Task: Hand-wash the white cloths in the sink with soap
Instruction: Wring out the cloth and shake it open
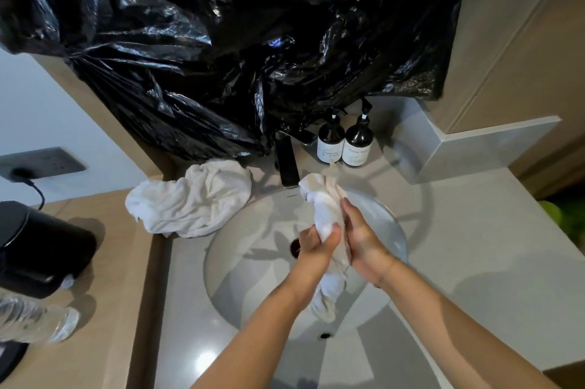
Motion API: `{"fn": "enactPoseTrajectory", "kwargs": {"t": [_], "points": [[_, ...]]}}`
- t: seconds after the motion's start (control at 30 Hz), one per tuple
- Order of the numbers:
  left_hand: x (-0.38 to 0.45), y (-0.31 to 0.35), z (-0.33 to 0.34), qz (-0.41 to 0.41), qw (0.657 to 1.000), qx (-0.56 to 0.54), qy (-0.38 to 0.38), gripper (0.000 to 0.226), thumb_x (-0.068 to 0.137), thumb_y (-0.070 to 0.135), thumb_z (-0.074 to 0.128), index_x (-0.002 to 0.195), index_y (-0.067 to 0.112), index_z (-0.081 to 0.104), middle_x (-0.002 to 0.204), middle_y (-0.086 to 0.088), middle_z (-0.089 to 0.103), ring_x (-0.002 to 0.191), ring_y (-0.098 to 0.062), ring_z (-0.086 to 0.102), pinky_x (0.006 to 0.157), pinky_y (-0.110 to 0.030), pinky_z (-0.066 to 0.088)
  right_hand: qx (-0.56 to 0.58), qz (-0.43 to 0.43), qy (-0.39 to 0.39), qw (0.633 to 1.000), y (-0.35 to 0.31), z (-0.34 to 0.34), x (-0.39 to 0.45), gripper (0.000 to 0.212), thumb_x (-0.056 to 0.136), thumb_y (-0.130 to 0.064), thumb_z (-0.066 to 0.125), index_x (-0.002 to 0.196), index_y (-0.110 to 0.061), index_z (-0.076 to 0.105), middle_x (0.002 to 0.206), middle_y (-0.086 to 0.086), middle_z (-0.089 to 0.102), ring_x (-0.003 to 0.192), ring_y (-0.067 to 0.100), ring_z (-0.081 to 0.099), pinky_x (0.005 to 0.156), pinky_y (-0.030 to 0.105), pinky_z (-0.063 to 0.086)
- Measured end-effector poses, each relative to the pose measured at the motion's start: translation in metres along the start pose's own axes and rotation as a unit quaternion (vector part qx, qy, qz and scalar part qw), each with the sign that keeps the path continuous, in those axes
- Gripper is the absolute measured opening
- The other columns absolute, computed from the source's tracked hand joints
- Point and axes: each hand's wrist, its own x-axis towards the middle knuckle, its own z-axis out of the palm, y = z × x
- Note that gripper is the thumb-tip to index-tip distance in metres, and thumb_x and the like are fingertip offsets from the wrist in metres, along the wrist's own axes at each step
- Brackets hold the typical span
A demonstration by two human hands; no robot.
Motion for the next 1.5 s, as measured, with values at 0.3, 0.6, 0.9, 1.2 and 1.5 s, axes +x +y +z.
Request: {"fn": "enactPoseTrajectory", "kwargs": {"t": [0.3, 0.6, 0.9, 1.2, 1.5], "points": [[0.004, 0.019, -0.034, -0.01, 0.955, 0.275, 0.111, 0.039, 0.101, 0.054, 0.026, 0.114, 0.025, 0.048, 0.117, 0.002, 0.048, 0.11, -0.018, 0.041, 0.104, -0.038, 0.027, -0.051, -0.022, -0.056, 0.997, 0.015, 0.0, 0.005, 0.076, 0.068, -0.043, 0.08, 0.132, -0.014, 0.051, 0.101, 0.017, 0.068, 0.084, 0.028, 0.065, 0.083, 0.044, 0.052], [0.036, 0.041, -0.072, -0.051, 0.991, -0.122, -0.036, 0.055, 0.077, 0.053, 0.075, 0.1, 0.004, 0.066, 0.089, -0.01, 0.067, 0.083, -0.021, 0.066, 0.076, -0.032, 0.053, -0.361, -0.058, -0.101, 0.925, 0.001, 0.022, 0.006, 0.05, 0.067, -0.021, 0.078, 0.111, -0.019, 0.056, 0.097, -0.003, 0.071, 0.088, 0.01, 0.068, 0.077, 0.027, 0.055], [0.049, 0.013, -0.069, -0.003, 0.963, -0.265, -0.05, 0.028, 0.074, 0.007, 0.06, 0.101, 0.006, 0.068, 0.103, -0.005, 0.066, 0.099, -0.016, 0.064, 0.085, -0.028, 0.051, -0.286, 0.085, -0.176, 0.938, -0.008, 0.027, 0.004, 0.016, 0.062, -0.01, 0.063, 0.073, -0.004, 0.055, 0.06, 0.014, 0.054, 0.057, 0.026, 0.051, 0.06, 0.03, 0.044], [0.065, -0.007, -0.095, 0.02, 0.936, -0.344, -0.078, 0.033, 0.061, 0.018, 0.087, 0.092, 0.023, 0.074, 0.089, 0.001, 0.062, 0.086, -0.014, 0.062, 0.073, -0.032, 0.054, -0.017, 0.274, -0.394, 0.877, 0.017, 0.025, 0.057, 0.034, 0.061, -0.022, 0.063, 0.09, -0.009, 0.052, 0.056, 0.0, 0.044, 0.045, 0.012, 0.042, 0.055, 0.026, 0.042], [0.053, -0.006, -0.105, 0.033, 0.927, -0.371, 0.052, 0.018, 0.094, 0.016, 0.053, 0.076, 0.013, 0.053, 0.069, -0.008, 0.054, 0.064, -0.027, 0.057, 0.062, -0.037, 0.049, -0.211, 0.091, -0.196, 0.953, 0.007, 0.038, 0.053, 0.05, 0.076, -0.018, 0.08, 0.116, -0.013, 0.05, 0.098, 0.013, 0.062, 0.086, 0.023, 0.064, 0.078, 0.031, 0.053]]}}
